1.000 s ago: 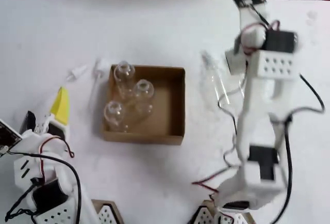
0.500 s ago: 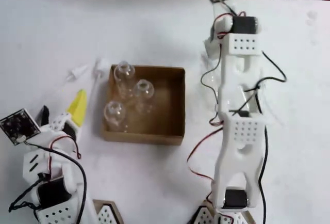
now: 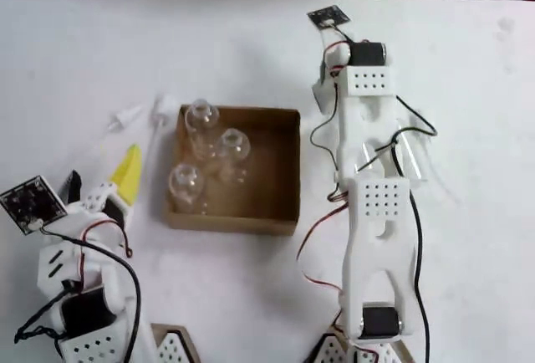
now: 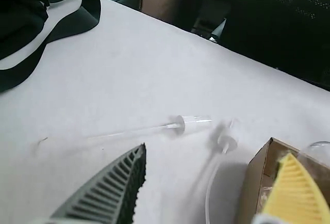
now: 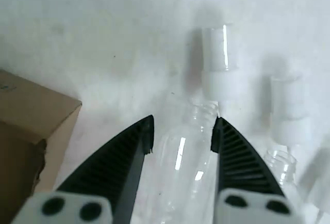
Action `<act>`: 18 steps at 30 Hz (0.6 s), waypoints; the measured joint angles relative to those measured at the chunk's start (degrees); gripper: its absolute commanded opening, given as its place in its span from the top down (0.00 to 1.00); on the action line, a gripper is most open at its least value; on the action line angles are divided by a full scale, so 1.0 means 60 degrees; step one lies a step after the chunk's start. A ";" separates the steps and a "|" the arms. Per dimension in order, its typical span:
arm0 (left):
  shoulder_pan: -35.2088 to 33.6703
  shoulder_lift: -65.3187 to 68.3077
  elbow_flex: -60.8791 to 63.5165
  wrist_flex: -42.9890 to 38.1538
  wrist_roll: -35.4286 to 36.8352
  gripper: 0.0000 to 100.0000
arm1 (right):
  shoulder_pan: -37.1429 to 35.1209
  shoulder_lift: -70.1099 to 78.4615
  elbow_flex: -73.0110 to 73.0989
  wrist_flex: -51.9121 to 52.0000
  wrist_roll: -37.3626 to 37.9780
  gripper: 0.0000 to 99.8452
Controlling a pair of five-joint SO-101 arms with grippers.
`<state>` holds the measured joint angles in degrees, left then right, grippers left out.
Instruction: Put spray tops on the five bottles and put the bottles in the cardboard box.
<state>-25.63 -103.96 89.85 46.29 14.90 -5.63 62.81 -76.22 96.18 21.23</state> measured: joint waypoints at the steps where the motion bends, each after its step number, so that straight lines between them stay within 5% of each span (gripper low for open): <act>1: 0.0000 0.0000 0.0000 0.0000 0.0000 0.63 | -0.0015 0.0059 0.0000 -0.0015 0.0000 0.84; 18: 0.0000 0.0000 0.0000 0.0000 0.0000 0.63 | 0.0293 0.0645 -0.0073 -0.0132 0.0205 0.91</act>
<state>-25.63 -103.96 89.85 46.29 14.90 -3.87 66.68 -76.66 95.38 22.46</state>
